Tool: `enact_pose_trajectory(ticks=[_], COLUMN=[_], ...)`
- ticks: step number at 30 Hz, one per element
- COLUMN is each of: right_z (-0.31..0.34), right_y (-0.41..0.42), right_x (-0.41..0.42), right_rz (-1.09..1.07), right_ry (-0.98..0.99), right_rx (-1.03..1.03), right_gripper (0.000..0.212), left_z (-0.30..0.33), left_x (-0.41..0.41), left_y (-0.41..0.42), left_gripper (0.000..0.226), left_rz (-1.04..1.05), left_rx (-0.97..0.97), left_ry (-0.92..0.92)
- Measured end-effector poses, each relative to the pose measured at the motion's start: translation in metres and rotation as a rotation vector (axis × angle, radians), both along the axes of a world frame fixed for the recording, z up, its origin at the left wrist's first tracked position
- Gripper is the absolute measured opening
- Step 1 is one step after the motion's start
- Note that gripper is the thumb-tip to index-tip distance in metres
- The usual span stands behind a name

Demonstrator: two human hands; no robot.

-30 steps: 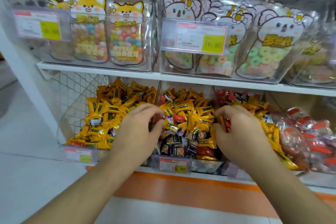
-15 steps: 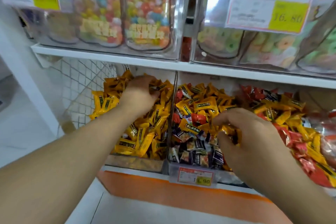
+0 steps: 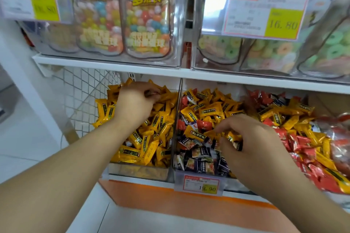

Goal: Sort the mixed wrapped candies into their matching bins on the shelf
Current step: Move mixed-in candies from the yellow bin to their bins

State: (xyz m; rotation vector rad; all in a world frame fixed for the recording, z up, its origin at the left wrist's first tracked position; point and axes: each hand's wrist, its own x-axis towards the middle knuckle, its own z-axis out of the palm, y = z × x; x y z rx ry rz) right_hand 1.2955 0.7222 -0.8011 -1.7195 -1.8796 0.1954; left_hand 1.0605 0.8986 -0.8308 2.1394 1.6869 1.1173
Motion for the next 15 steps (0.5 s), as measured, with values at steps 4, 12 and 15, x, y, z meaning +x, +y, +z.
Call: enact_pose_trajectory(ticks=[4, 12, 15], right_z=[0.004, 0.013, 0.018], right_y=[-0.005, -0.016, -0.021], right_x=[-0.003, -0.025, -0.036], right_rz=[-0.003, 0.080, 0.147], right_ry=[0.012, 0.162, 0.311], right_rx=[-0.016, -0.107, -0.125], right_gripper=[0.021, 0.027, 0.039], left_z=[0.015, 0.042, 0.043], left_x=[-0.013, -0.004, 0.014], left_y=[-0.030, -0.116, -0.146], left_gripper=[0.015, 0.015, 0.016], left_rz=[-0.007, -0.107, -0.140], left_rx=[-0.103, -0.429, -0.526], left_ry=[-0.292, -0.816, -0.884])
